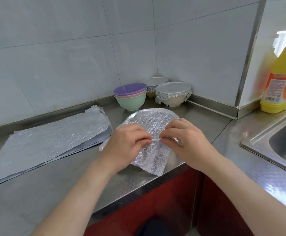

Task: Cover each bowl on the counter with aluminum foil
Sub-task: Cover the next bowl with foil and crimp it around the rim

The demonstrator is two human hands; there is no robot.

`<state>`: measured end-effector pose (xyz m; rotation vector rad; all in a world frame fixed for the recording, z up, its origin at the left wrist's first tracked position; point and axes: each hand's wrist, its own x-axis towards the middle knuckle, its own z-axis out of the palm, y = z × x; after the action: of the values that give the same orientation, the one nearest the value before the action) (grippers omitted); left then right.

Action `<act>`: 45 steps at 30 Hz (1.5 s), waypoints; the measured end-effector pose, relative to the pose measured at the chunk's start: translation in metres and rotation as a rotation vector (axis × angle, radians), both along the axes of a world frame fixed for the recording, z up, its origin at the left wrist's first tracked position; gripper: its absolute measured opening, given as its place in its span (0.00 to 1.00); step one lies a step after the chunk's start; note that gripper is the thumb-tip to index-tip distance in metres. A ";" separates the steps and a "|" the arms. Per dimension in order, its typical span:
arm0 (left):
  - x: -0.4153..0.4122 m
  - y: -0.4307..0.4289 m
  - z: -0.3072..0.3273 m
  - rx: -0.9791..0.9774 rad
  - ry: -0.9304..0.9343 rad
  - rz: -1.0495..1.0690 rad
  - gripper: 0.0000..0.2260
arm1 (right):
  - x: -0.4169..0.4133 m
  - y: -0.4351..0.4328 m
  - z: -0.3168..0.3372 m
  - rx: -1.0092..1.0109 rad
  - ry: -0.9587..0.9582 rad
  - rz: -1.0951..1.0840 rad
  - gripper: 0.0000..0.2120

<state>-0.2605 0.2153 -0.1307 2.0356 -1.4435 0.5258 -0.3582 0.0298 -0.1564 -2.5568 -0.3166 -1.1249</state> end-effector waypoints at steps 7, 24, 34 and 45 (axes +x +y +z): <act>-0.011 -0.018 -0.004 0.029 -0.096 0.073 0.05 | 0.008 -0.017 0.004 -0.073 0.003 0.031 0.03; -0.010 -0.013 0.016 0.096 0.188 0.128 0.06 | -0.022 -0.011 -0.014 1.054 0.463 -0.041 0.28; -0.014 -0.029 0.002 0.008 0.195 0.085 0.06 | -0.005 -0.003 -0.013 1.103 0.463 -0.096 0.34; -0.016 -0.035 -0.001 -0.039 0.185 0.048 0.05 | 0.010 0.008 -0.014 0.684 0.407 -0.352 0.24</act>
<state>-0.2760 0.1800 -0.1316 2.0350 -1.2686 0.3716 -0.3477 0.0377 -0.1702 -2.1639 0.5453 -0.6217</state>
